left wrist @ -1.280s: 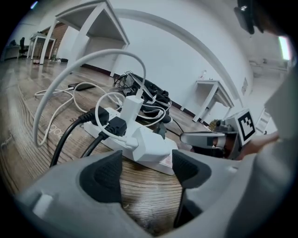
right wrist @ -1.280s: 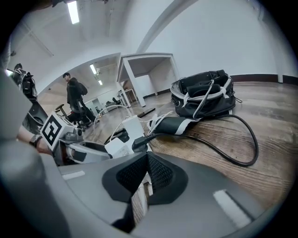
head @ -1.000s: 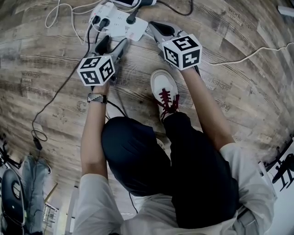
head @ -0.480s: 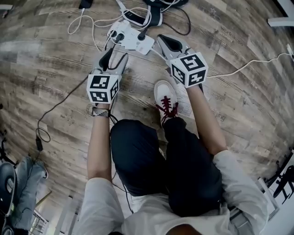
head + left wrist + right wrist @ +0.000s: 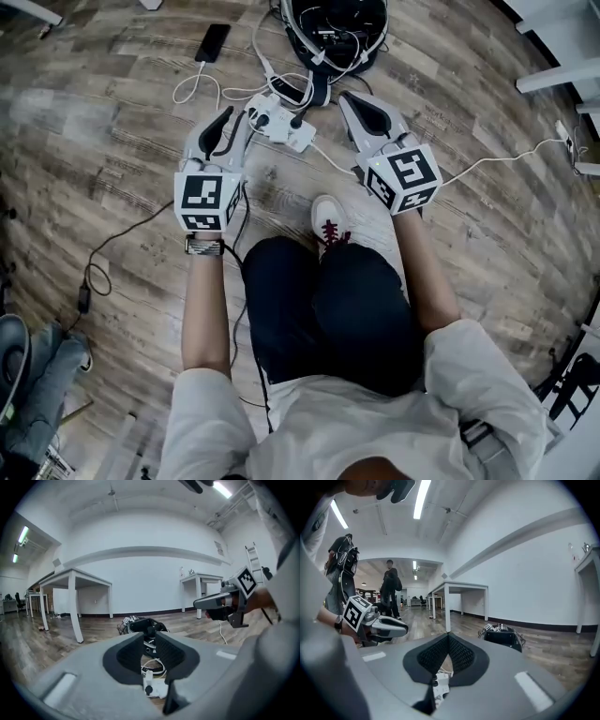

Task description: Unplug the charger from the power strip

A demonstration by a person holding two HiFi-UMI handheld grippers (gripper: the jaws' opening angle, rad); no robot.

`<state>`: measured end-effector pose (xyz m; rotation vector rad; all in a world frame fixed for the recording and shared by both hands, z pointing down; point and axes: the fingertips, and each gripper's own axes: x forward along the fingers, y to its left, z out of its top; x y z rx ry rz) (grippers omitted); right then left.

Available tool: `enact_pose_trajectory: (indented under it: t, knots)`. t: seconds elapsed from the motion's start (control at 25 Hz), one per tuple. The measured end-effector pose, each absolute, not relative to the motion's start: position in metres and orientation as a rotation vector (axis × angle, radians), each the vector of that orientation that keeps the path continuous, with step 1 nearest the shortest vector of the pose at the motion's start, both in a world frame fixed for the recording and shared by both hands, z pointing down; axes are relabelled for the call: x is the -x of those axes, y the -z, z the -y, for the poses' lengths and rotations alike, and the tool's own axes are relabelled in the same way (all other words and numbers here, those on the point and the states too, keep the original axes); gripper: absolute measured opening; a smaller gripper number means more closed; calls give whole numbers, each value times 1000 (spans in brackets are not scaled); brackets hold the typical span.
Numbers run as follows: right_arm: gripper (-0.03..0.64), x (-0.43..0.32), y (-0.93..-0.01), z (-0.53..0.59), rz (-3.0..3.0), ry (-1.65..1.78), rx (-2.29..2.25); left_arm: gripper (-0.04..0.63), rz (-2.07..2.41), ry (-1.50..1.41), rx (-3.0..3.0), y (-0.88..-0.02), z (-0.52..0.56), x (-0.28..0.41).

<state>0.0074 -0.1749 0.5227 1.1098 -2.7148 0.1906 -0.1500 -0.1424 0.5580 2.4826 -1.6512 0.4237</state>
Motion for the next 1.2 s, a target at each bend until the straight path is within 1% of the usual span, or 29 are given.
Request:
enact_pose_trajectory:
  t: [0.28, 0.4, 0.44, 0.52, 0.68, 0.84, 1.04, 1.2]
  knots:
    - [2, -22, -412, 188, 2721, -62, -1158, 67, 1765, -370, -2493, -454, 154, 160]
    - [2, -23, -366, 195, 2693, 53, -1164, 30, 1781, -397, -2496, -414, 156, 161]
    - [2, -22, -350, 198, 2668, 113, -1167, 5, 1781, -408, -2497, -401, 158, 161]
    - [2, -20, -320, 203, 2642, 179, -1168, 5, 1774, -422, -2491, -377, 163, 160]
    - [2, -11, -258, 209, 2670, 128, -1159, 5, 1730, -462, -2486, -320, 172, 152]
    - [2, -8, -181, 210, 2723, 83, -1157, 5, 1713, -484, -2512, -237, 179, 136]
    - [2, -2, -85, 211, 2746, 59, -1165, 5, 1757, -462, -2502, -129, 182, 142]
    - [2, -11, -12, 209, 2739, 56, -1167, 5, 1779, -443, -2515, -47, 174, 139]
